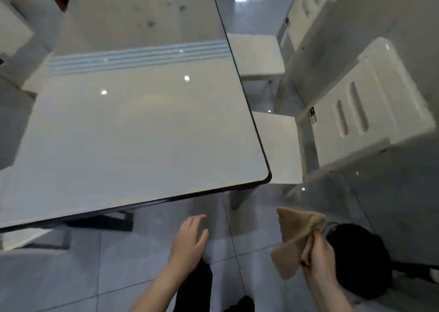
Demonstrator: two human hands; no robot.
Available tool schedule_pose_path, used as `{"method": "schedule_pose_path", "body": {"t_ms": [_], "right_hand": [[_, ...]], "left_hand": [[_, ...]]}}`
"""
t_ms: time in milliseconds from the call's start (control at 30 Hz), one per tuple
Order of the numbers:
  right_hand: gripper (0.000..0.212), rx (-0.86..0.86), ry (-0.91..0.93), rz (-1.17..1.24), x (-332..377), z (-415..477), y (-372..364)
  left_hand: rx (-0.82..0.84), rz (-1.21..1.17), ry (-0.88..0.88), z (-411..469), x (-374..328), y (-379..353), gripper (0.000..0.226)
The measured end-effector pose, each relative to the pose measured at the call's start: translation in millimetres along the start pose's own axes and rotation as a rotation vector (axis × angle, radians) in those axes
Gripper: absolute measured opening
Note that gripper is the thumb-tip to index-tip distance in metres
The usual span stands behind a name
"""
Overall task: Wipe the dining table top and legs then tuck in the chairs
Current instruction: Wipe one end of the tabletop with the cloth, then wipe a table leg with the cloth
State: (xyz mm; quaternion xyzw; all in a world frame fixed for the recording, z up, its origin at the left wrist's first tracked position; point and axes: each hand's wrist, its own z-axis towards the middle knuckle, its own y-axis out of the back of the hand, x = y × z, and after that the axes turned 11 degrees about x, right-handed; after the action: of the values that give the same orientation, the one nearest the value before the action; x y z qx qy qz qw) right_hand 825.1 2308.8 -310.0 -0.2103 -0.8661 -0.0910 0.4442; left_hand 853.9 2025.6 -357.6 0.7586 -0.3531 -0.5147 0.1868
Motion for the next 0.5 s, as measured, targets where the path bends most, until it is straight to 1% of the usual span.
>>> {"method": "schedule_pose_path", "body": {"t_ms": [100,133,200,267,333,400,467,500], "right_hand": [[0.033,0.041,-0.033,0.065,-21.7,34.3,11.7],[0.031,0.058,-0.022,0.076,-29.9,47.1,12.0],[0.03,0.069,0.02,0.062,-46.8,72.4,10.6],[0.033,0.09,0.113,0.038,-60.8,97.3,4.8],[0.036,0.121,0.157,0.019,-78.3,123.6,-3.6],[0.038,0.129,0.202,0.04,-99.1,151.5,-10.8],[0.038,0.119,0.314,0.061,-124.7,183.9,-16.4],[0.036,0.101,0.359,0.065,-138.8,200.2,-18.4]], "left_hand": [[0.066,0.008,-0.005,33.7,-0.7,-36.1,0.077],[0.093,0.021,-0.02,46.8,2.2,-47.6,0.075],[0.121,0.001,-0.041,77.3,13.0,-70.1,0.059],[0.098,-0.082,-0.033,111.3,25.9,-92.4,0.05],[0.053,-0.203,-0.008,145.6,39.0,-111.5,0.05],[0.044,-0.318,0.008,177.8,48.9,-128.1,0.052],[0.038,-0.389,-0.03,209.0,59.6,-145.6,0.05],[0.029,-0.423,-0.093,223.4,66.1,-154.7,0.046]]}}
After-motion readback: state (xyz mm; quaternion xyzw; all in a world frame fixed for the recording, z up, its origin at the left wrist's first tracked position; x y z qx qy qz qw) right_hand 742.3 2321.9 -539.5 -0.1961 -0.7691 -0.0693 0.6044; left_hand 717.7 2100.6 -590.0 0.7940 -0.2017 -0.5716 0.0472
